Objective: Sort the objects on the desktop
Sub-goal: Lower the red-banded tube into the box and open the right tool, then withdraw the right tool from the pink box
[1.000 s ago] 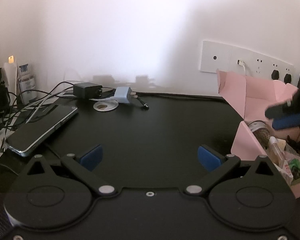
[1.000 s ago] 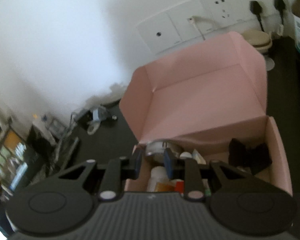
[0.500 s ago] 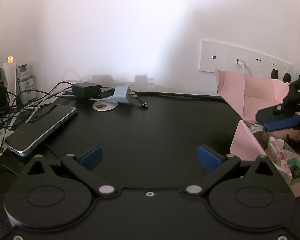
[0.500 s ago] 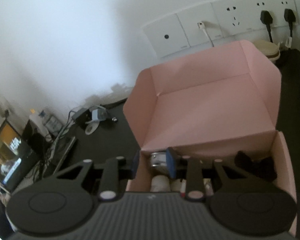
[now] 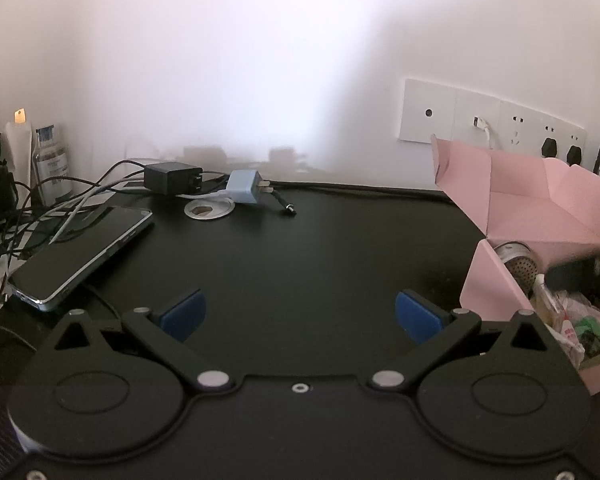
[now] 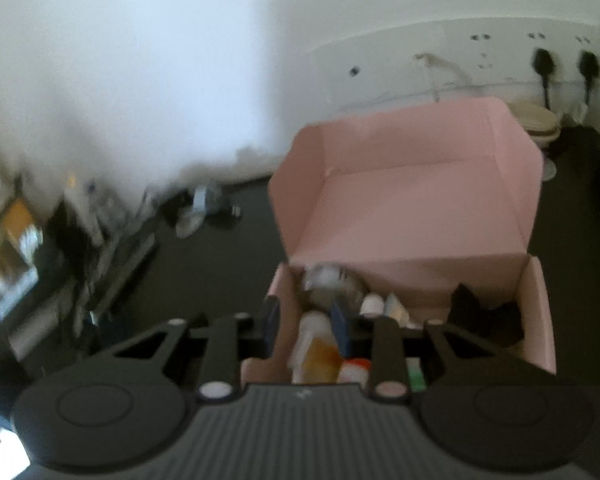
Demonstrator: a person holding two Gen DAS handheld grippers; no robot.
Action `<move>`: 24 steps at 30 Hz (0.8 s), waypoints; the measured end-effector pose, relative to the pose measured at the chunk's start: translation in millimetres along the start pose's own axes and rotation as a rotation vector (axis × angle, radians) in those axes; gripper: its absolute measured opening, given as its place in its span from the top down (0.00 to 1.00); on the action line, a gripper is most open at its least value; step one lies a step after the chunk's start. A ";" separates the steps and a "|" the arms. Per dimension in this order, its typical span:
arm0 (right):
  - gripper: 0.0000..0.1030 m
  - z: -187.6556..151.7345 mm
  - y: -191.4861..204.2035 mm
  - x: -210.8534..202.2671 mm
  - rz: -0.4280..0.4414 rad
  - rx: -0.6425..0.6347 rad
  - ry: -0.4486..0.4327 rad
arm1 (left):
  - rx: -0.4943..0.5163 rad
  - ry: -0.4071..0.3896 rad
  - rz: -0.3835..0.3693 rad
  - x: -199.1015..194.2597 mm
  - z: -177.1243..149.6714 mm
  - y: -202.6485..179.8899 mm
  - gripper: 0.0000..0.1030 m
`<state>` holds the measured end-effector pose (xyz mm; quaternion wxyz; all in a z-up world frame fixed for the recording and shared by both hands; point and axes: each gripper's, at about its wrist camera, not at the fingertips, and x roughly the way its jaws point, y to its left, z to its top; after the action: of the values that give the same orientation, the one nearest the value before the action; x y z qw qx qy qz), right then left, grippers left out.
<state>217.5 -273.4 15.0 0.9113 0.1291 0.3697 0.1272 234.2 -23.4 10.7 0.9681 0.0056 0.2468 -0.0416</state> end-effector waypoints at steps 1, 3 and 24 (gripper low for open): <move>0.72 -3.2 2.7 1.7 -0.019 -0.027 0.020 | 0.002 0.000 0.000 0.0 -0.2 -0.4 0.00; 0.72 -8.2 3.9 6.3 -0.043 -0.059 0.051 | 0.003 0.000 -0.001 0.1 -0.3 -0.5 0.00; 0.73 9.5 -4.2 -24.4 -0.108 -0.074 -0.067 | 0.004 0.000 -0.003 0.9 -1.5 -0.4 0.00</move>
<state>207.8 -286.6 35.9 0.9329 0.0793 0.3404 0.0871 234.1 -23.8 9.0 0.9680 0.0071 0.2469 -0.0437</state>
